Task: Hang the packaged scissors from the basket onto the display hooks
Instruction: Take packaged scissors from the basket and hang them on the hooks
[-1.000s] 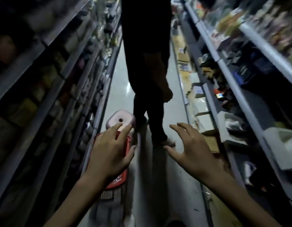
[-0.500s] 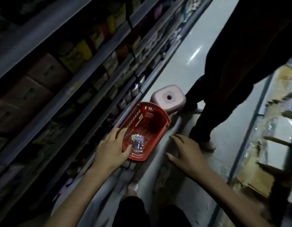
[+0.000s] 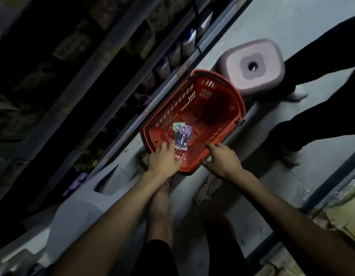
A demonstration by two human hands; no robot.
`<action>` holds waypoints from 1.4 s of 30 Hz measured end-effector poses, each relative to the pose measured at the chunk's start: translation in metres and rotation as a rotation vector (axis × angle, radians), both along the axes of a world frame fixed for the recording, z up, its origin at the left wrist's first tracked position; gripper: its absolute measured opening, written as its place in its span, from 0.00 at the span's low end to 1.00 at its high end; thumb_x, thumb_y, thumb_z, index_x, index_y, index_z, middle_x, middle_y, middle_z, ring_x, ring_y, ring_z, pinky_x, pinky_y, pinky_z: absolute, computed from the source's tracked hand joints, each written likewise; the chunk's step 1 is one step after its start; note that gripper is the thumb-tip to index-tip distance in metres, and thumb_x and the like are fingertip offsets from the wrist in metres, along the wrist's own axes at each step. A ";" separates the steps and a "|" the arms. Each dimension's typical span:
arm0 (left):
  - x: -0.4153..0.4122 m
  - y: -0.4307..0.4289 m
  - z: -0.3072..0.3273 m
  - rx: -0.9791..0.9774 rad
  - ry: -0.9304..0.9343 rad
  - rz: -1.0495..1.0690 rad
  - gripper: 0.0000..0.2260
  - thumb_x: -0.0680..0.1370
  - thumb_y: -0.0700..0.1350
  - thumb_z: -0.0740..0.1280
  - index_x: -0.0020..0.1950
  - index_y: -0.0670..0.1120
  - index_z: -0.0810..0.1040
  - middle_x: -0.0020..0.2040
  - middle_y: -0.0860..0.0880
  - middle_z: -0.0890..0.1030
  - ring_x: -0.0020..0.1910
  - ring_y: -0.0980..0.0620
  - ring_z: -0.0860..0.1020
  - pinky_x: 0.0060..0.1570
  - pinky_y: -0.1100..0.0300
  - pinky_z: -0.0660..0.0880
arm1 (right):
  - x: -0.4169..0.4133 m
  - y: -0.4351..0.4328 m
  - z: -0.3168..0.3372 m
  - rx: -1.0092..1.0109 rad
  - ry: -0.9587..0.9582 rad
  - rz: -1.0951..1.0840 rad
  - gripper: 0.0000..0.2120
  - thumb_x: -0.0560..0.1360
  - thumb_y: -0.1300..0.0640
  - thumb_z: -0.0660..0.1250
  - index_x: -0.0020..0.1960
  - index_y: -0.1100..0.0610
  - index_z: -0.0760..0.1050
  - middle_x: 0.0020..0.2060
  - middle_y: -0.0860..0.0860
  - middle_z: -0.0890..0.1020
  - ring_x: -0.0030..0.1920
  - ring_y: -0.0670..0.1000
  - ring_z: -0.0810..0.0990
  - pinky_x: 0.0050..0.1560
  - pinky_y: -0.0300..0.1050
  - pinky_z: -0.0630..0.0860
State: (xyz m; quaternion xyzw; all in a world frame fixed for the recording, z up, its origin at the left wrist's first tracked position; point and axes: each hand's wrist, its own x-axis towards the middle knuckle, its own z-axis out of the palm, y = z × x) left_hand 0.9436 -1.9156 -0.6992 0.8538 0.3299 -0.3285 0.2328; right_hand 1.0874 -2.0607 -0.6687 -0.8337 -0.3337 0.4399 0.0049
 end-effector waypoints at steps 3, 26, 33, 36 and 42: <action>0.014 0.005 -0.088 -0.009 0.035 -0.109 0.31 0.79 0.58 0.62 0.78 0.47 0.61 0.68 0.40 0.72 0.64 0.37 0.75 0.58 0.46 0.75 | 0.004 0.017 -0.080 0.012 0.008 -0.021 0.22 0.76 0.47 0.68 0.65 0.57 0.73 0.57 0.58 0.78 0.59 0.62 0.77 0.57 0.55 0.75; 0.056 0.046 -0.455 0.191 0.126 -0.208 0.37 0.80 0.39 0.64 0.83 0.48 0.46 0.80 0.38 0.56 0.66 0.38 0.73 0.55 0.49 0.77 | 0.002 0.107 -0.499 0.005 -0.139 -0.203 0.20 0.77 0.56 0.66 0.67 0.59 0.68 0.63 0.60 0.72 0.62 0.63 0.74 0.52 0.55 0.74; 0.061 0.054 -0.460 0.246 0.109 -0.282 0.37 0.77 0.37 0.68 0.81 0.43 0.52 0.78 0.38 0.58 0.67 0.40 0.72 0.52 0.53 0.78 | 0.009 0.100 -0.514 -0.076 -0.083 -0.265 0.24 0.73 0.53 0.73 0.65 0.60 0.72 0.63 0.60 0.74 0.62 0.62 0.74 0.58 0.53 0.74; 0.066 0.053 -0.457 0.269 0.108 -0.279 0.34 0.77 0.37 0.67 0.79 0.42 0.55 0.75 0.39 0.62 0.66 0.41 0.74 0.49 0.54 0.78 | 0.014 0.096 -0.510 -0.176 -0.057 -0.256 0.22 0.72 0.51 0.75 0.63 0.57 0.78 0.64 0.58 0.73 0.64 0.60 0.73 0.59 0.51 0.74; 0.071 0.051 -0.454 0.301 0.101 -0.300 0.27 0.76 0.37 0.69 0.72 0.42 0.63 0.68 0.43 0.70 0.56 0.45 0.80 0.42 0.54 0.77 | 0.057 0.099 -0.467 -0.266 -0.063 -0.179 0.19 0.74 0.55 0.73 0.64 0.57 0.77 0.63 0.57 0.78 0.65 0.59 0.76 0.56 0.50 0.75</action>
